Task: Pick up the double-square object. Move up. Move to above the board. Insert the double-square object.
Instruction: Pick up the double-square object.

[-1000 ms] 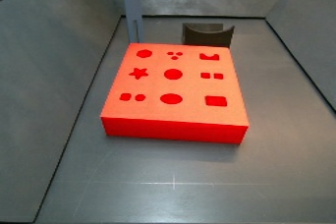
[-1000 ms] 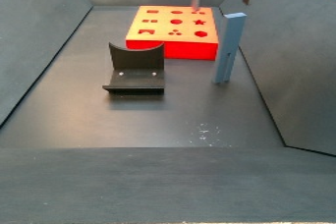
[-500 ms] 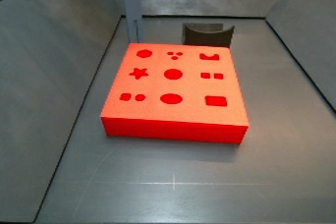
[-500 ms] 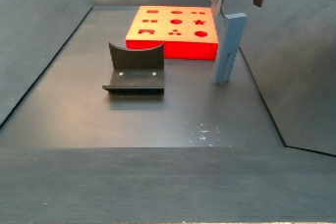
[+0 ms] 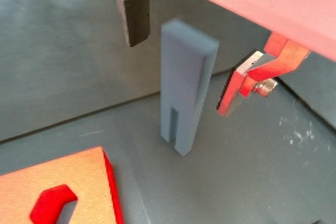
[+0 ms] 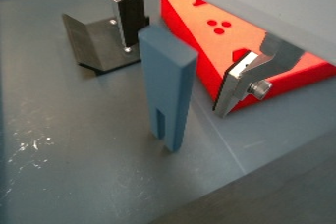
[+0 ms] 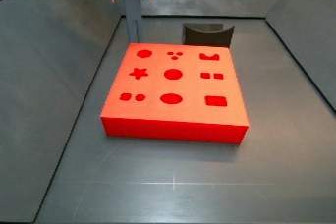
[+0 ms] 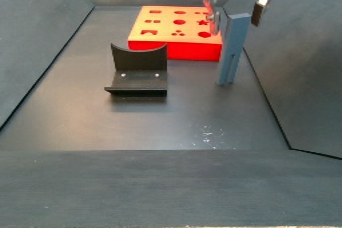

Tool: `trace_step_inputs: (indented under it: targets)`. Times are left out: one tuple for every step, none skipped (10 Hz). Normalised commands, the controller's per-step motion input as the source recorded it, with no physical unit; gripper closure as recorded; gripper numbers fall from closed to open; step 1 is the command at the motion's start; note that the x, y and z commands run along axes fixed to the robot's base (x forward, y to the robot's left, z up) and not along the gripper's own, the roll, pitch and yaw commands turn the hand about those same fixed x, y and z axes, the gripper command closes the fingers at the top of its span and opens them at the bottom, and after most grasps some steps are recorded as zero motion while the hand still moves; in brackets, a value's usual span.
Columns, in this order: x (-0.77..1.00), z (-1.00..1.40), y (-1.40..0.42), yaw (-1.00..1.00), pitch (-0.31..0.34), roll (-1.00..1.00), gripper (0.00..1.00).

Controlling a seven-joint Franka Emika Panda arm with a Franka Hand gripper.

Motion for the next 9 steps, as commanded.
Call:
trace_step_inputs:
  targets:
    - [0.00, -0.22, 0.10, -0.16, 0.000, -0.01, 0.00]
    - [0.00, -0.03, 0.00, 0.00, 0.000, 0.00, 0.00]
    - [0.00, -0.02, 0.00, 0.00, 0.000, 0.00, 0.00]
    - [0.00, -0.05, 0.11, 0.04, 0.000, 0.00, 0.00]
    - [0.00, -0.02, 0.14, 0.05, 0.000, 0.00, 0.00]
    - [0.00, 0.00, 0.02, 0.01, 0.000, -0.01, 0.00]
    - [0.00, 0.00, 0.00, 0.00, 0.000, 0.00, 0.00]
    - [0.00, 0.00, 0.00, 0.00, 0.000, 0.00, 1.00]
    - [0.00, 0.00, 0.00, 0.00, 0.000, 0.00, 1.00]
